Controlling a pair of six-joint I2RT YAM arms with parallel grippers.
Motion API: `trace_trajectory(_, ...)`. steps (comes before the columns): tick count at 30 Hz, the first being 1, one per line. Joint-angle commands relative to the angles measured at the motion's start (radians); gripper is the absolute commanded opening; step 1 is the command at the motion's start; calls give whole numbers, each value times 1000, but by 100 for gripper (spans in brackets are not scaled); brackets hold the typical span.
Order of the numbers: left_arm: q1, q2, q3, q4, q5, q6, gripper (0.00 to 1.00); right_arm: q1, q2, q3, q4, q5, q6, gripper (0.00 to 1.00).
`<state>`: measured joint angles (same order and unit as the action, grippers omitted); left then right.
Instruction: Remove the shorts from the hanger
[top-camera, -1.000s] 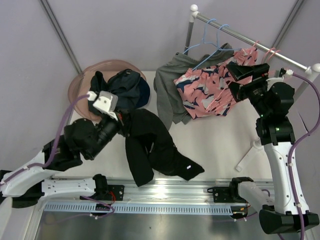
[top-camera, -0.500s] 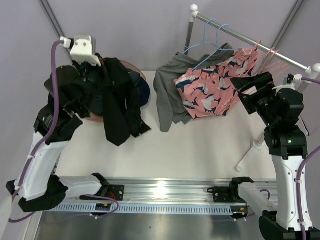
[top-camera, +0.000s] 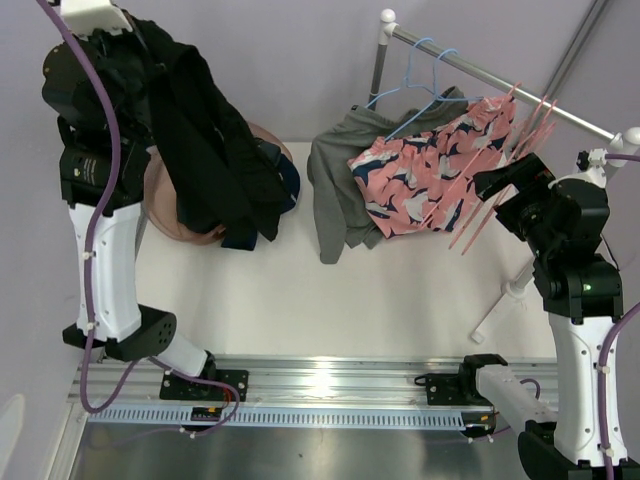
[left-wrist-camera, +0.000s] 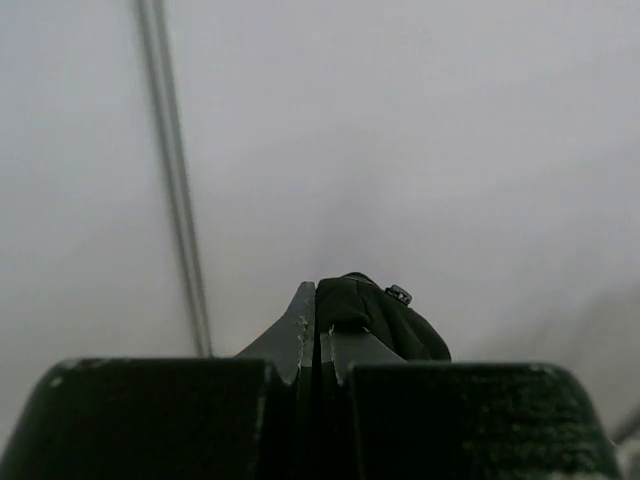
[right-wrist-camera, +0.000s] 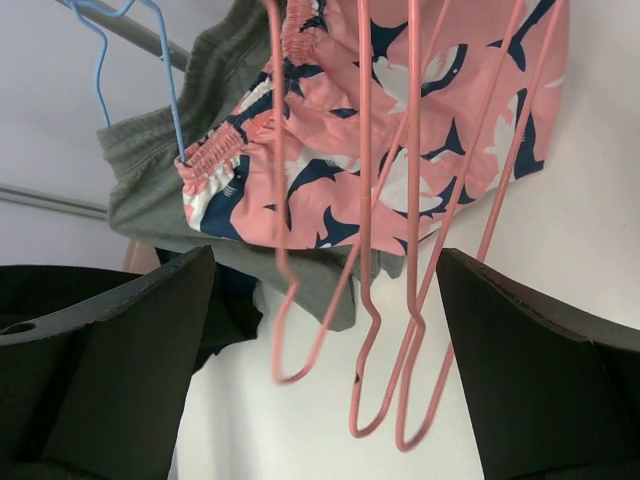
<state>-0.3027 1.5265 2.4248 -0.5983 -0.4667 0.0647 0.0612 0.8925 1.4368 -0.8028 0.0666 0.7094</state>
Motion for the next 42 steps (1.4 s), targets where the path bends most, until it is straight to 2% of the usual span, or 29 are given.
trace_trajectory(1,86,49,37,190,-67,87,0,-1,-6,22,10,33,-53,99)
trace_trajectory(4,122,101,-34,236,-150,125,0,-1,-21,13,22,29,-45,99)
trace_trajectory(10,186,159,-249,195,-234,43,2,-1,-85,79,62,6,-39,99)
trace_trajectory(12,188,185,-260,134,-239,15,29,-1,-96,134,73,-8,-44,99)
trace_trajectory(13,188,216,-262,103,-234,-21,50,-1,-99,155,73,-11,-45,99)
trace_trajectory(14,189,231,-262,45,-219,-38,92,-1,-99,177,74,-22,-41,99)
trace_trajectory(15,191,245,-265,16,-196,-55,99,-1,-99,195,79,-33,-39,99)
trace_trajectory(18,192,285,-248,-137,-103,-179,99,-1,-57,261,106,-107,-31,99)
trace_trajectory(20,192,262,-273,-159,-52,-224,99,-1,-11,292,99,-155,-30,99)
trace_trajectory(23,192,154,-394,-141,100,-284,99,-1,65,333,112,-247,-18,99)
trace_trajectory(26,185,39,-608,-85,245,-312,99,14,138,335,171,-268,-2,97)
trace_trajectory(27,179,-51,-653,-65,272,-313,99,38,176,341,183,-261,-2,95)
trace_trajectory(28,166,-99,-790,-43,298,-316,99,57,196,347,197,-239,-11,95)
trace_trajectory(30,148,-246,-881,21,384,-309,99,145,264,388,198,-190,-33,93)
trace_trajectory(31,130,-294,-1006,43,411,-302,99,179,287,405,192,-154,-66,93)
trace_trajectory(32,123,-339,-1047,70,459,-301,99,210,313,421,189,-89,-82,93)
trace_trajectory(34,103,-469,-1156,94,529,-296,99,259,377,454,180,-68,-99,93)
trace_trajectory(42,82,-827,-1516,86,600,-255,99,290,448,358,260,61,-90,90)
